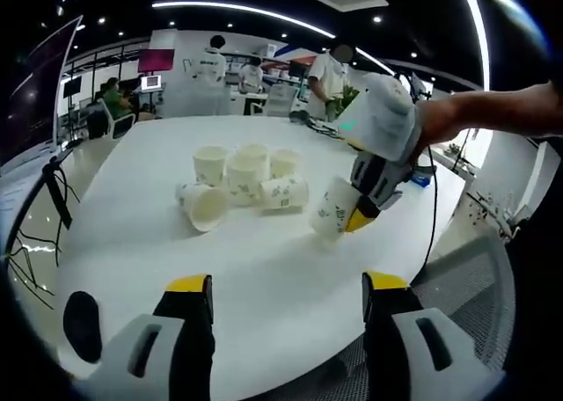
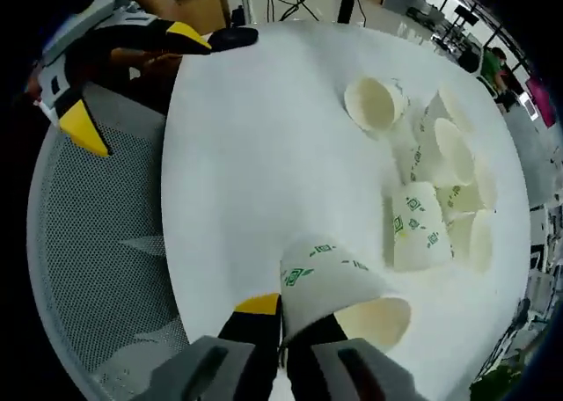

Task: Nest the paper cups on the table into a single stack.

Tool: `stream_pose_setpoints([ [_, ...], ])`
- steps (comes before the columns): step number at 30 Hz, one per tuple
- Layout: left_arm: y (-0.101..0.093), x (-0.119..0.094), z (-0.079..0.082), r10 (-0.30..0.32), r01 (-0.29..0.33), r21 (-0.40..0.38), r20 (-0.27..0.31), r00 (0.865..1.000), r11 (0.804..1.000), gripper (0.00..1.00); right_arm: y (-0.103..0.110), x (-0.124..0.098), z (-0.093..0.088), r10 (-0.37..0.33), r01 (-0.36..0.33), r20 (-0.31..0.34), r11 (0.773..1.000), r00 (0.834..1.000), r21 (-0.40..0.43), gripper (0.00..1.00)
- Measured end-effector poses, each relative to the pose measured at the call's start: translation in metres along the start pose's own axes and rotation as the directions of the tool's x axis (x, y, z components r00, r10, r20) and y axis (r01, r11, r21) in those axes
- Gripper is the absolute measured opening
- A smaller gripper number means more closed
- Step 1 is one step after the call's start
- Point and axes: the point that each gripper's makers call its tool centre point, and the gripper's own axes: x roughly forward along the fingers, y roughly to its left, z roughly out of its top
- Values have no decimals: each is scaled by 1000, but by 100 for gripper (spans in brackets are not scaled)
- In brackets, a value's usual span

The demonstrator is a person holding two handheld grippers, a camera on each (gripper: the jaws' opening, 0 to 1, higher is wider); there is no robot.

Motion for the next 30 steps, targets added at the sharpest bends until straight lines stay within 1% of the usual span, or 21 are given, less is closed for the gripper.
stream_pose_setpoints([
  [1,-1,-1,0,-1,1,0,0,1000,1000,68,0,1,0,-2,2,-12,1000,1000,-8,0],
  [3,-2,-2,1,-3,3,2,0,1000,1000,68,-5,12,1,-3,2,-44,1000,999,-25,0],
  [5,-4,-2,1,-5,5,3,0,1000,1000,68,-1,11,-1,-1,-2,-77,999,997,-40,0],
  [7,-5,-3,1,-13,13,1,-1,1000,1000,68,-3,14,-6,-15,7,-127,998,992,-65,0],
  [8,-5,-2,1,-14,14,1,-2,1000,1000,68,-3,16,-7,-18,7,-140,997,990,-74,0],
  [11,-5,-1,1,-17,17,0,-2,1000,1000,68,-6,23,-4,-14,2,-155,997,988,-75,0],
  [13,-4,-1,1,-17,17,-1,-1,1000,1000,68,-3,23,-3,-10,-1,-161,997,987,-71,0],
  [15,-3,0,0,-18,18,-2,-1,1000,1000,68,-4,28,-1,-12,-3,-170,996,985,-86,0],
  [17,-3,1,0,-20,20,-2,-2,1000,1000,68,-6,33,-1,-9,-8,-181,995,983,-95,0],
  [20,-3,2,-1,-23,23,-1,-3,1000,1000,68,-3,32,-5,-3,-15,-201,996,980,-90,0],
  [27,-3,3,-2,-26,26,-5,-7,1000,1000,68,-2,36,-5,0,-21,-208,995,978,-102,0],
  [30,-3,4,-3,-27,27,-6,-9,1000,1000,67,-2,36,-5,1,-20,-203,995,979,-93,0],
])
